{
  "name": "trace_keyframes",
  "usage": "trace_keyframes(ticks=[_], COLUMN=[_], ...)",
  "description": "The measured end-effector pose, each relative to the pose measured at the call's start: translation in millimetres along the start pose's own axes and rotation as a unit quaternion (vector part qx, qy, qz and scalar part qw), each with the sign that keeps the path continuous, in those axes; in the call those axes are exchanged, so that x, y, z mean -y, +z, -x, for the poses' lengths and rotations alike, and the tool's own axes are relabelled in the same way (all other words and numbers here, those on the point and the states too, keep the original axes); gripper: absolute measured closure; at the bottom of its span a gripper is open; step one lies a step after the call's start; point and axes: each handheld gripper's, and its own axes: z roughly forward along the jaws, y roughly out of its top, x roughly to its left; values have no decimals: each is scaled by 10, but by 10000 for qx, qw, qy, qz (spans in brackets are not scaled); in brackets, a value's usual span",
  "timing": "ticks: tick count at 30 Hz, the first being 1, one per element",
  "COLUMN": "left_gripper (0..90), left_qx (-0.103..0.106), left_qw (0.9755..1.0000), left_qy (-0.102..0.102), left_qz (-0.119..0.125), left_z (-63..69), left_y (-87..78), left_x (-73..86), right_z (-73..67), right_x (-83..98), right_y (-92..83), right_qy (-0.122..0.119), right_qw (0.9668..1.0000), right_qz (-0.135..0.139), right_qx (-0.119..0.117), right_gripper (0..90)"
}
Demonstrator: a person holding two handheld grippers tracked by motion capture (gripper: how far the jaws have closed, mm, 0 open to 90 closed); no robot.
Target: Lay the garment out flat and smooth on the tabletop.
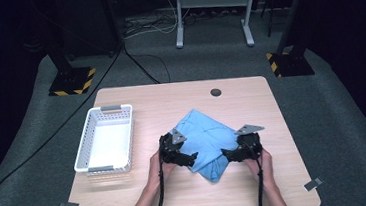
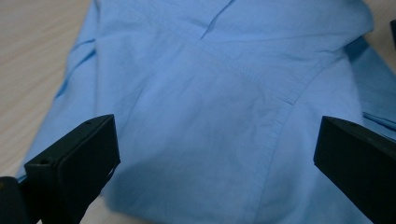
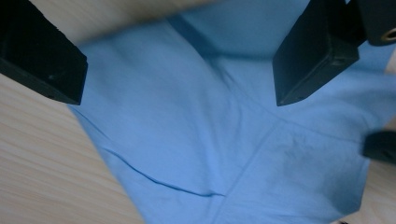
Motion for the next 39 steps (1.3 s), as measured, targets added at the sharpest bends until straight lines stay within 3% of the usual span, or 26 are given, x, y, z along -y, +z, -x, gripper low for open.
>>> trace_keyframes(ticks=[1,6,8,10,12,24,36,39], left_gripper=[1,0,0,0,0,0,0,0], left_qx=[0,118,150,39,35,7,47,26], left_qw=[10000,9996,9995,9990,9994,9997,9997,9997], left_qy=[0,79,108,258,227,164,196,173], left_qz=[0,-249,-272,-359,-248,-171,-169,-165], left_z=[0,68,90,121,128,178,229,299], left_y=[0,194,216,231,232,224,211,195], left_x=[0,11,18,16,40,68,80,95], right_z=[0,-224,-265,-283,-283,-270,-285,-293], right_x=[0,-115,-110,-102,-82,51,128,157], right_y=[0,372,432,467,487,447,376,346], right_qy=[0,-141,-144,-60,-29,-30,-40,-38], right_qw=[10000,9991,9988,9985,9983,9996,9997,9997], right_qz=[0,-392,-463,-527,-579,-262,-224,-221], right_qx=[0,10,95,111,99,65,75,74], right_gripper=[23,21,25,27,26,28,30,30])
